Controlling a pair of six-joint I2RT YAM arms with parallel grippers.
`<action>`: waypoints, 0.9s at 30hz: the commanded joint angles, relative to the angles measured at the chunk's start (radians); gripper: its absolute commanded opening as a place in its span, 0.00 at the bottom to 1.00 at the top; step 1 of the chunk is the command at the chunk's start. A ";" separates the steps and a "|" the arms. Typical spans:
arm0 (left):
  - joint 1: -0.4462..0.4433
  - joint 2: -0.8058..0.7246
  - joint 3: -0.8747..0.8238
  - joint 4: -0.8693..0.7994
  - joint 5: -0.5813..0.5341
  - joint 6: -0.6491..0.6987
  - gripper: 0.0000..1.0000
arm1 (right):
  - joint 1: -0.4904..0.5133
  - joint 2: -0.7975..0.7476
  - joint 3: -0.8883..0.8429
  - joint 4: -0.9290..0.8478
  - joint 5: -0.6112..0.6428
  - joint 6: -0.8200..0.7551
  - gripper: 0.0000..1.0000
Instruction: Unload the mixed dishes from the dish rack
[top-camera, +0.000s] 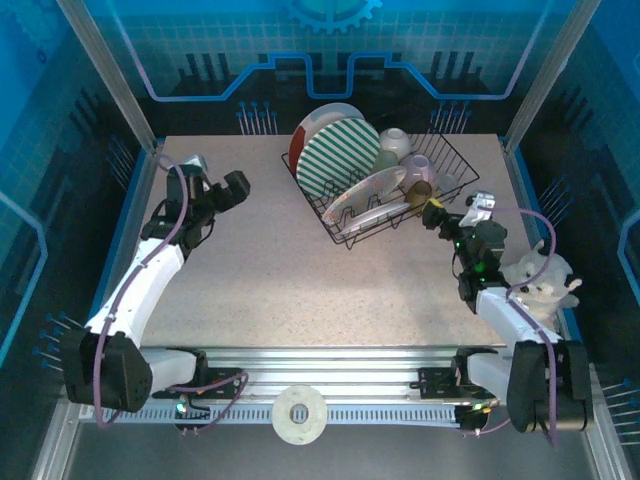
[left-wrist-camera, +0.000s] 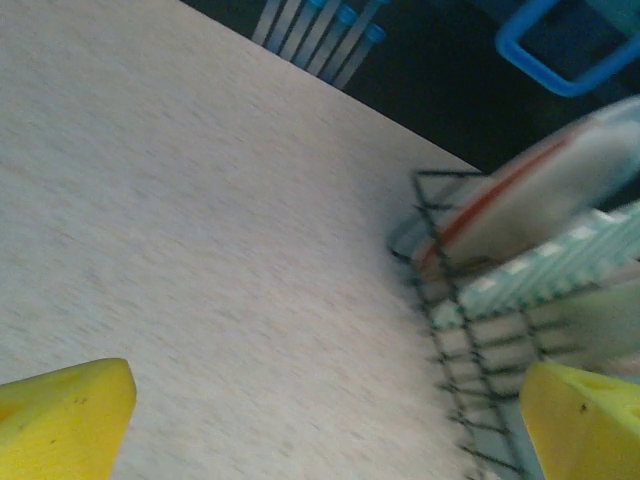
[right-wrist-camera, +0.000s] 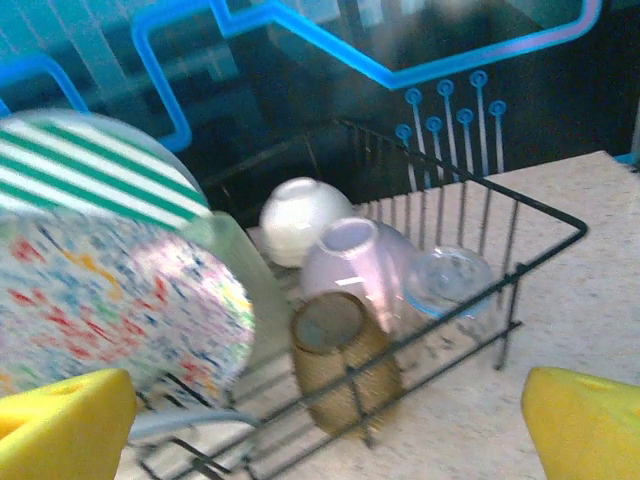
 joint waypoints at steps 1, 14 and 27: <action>-0.087 0.034 0.060 -0.160 0.146 -0.138 0.99 | -0.055 -0.066 0.043 -0.124 -0.073 0.296 1.00; -0.296 0.421 0.394 -0.289 0.147 -0.278 0.89 | -0.038 -0.298 0.259 -0.627 -0.257 0.259 1.00; -0.304 0.718 0.675 -0.375 0.121 -0.371 0.55 | 0.030 -0.464 0.349 -0.892 -0.271 0.160 1.00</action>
